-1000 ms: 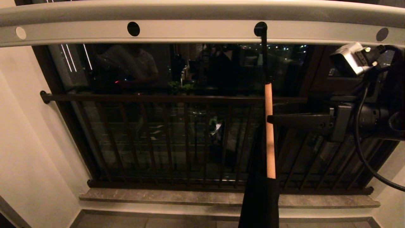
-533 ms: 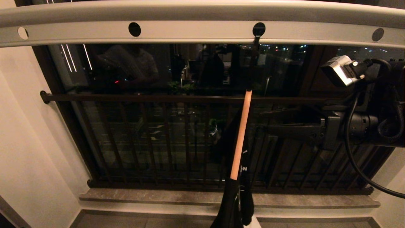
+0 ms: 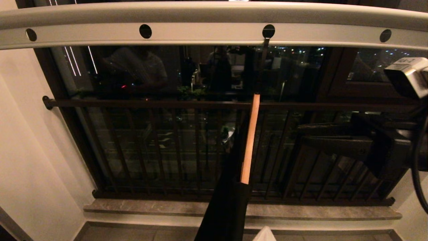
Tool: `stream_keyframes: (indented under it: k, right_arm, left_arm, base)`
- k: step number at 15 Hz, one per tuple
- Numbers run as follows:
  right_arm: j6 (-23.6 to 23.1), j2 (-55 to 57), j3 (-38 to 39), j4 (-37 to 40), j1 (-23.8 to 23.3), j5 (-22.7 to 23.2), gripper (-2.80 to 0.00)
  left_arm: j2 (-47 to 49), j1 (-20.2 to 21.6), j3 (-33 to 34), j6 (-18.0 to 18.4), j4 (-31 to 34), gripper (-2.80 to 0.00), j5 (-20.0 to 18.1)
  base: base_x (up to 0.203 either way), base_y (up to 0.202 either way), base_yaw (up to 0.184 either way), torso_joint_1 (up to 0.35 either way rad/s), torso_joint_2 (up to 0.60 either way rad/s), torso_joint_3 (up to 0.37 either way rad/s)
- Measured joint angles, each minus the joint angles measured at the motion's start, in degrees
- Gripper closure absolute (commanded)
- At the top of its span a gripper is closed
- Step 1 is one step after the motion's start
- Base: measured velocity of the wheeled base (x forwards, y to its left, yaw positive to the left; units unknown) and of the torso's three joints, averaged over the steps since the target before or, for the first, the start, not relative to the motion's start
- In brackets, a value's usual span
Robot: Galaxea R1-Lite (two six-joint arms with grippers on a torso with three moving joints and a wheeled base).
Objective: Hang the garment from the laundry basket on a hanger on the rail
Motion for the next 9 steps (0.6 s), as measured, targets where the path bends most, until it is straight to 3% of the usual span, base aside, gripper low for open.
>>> stream_keyframes:
  k: [9]
  right_arm:
    - [-0.03,-26.27,12.52,12.99,-7.08,-1.56,0.0]
  left_arm:
    - [0.0,0.0,0.0,-0.55,0.0,0.0,0.13]
  base:
    - [0.0,0.0,0.0,0.0,0.0,0.0]
